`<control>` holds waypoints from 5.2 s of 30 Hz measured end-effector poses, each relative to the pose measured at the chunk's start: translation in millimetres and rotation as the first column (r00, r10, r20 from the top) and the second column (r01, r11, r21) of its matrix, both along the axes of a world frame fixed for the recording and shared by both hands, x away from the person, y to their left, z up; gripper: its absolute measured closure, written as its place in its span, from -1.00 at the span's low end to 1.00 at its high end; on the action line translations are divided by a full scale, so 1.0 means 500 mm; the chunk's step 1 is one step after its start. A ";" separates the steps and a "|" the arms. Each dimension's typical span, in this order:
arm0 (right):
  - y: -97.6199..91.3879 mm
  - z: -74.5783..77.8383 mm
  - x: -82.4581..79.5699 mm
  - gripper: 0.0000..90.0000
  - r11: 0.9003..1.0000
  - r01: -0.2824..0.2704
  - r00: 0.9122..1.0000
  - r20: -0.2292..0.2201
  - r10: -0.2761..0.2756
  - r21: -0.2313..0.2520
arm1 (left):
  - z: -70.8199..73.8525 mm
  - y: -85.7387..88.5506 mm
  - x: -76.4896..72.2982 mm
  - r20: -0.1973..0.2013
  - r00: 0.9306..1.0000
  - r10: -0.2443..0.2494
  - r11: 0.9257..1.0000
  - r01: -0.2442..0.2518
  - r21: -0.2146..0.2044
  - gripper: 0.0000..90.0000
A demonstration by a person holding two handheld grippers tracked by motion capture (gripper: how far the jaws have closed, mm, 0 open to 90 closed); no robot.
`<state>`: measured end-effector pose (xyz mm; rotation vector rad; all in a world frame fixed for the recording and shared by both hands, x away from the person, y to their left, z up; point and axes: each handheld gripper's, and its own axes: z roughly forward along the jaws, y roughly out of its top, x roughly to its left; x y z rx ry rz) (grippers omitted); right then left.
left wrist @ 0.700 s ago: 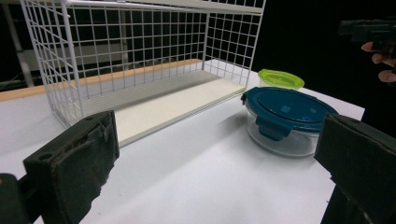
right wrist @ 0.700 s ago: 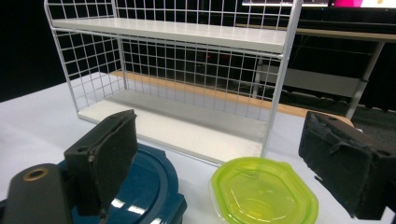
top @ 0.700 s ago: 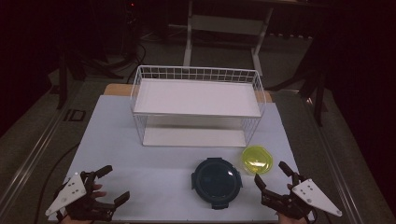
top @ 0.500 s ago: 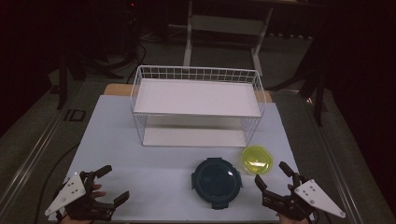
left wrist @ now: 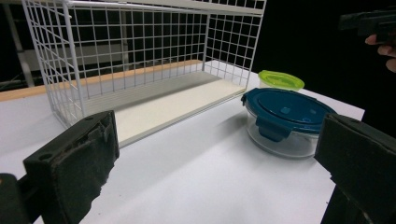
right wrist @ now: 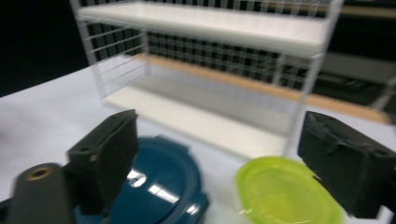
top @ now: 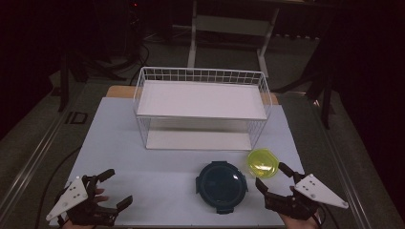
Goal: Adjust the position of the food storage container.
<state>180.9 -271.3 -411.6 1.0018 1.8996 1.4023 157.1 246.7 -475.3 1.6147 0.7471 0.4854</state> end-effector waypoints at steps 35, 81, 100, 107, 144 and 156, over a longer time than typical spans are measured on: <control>0.005 -0.150 0.057 1.00 0.983 -0.125 0.941 -0.330 0.075 -0.132 | -0.003 -0.002 0.001 -0.004 1.000 -0.006 1.000 0.006 0.010 -1.00; 0.071 -0.173 0.075 1.00 0.981 -0.173 0.908 -0.400 0.122 -0.093 | -0.009 -0.014 0.001 -0.020 0.999 -0.031 0.999 0.032 0.023 -1.00; 0.145 -0.175 0.109 1.00 0.971 -0.233 0.891 -0.413 0.188 -0.059 | -0.010 -0.016 0.002 -0.024 0.999 -0.036 0.999 0.037 0.025 -1.00; 0.178 -0.175 0.125 1.00 0.963 -0.265 0.883 -0.414 0.222 -0.050 | -0.011 -0.016 0.002 -0.025 0.999 -0.039 0.999 0.039 0.029 -1.00; 0.262 -0.142 0.128 0.92 0.933 -0.355 0.881 -0.354 0.315 -0.054 | 0.003 -0.026 -0.003 -0.029 0.998 -0.051 0.998 0.052 0.029 -1.00; 0.238 -0.098 0.097 0.04 0.933 -0.355 0.918 -0.211 0.337 -0.054 | 0.014 -0.038 -0.007 -0.032 0.999 -0.043 0.996 0.045 0.080 -1.00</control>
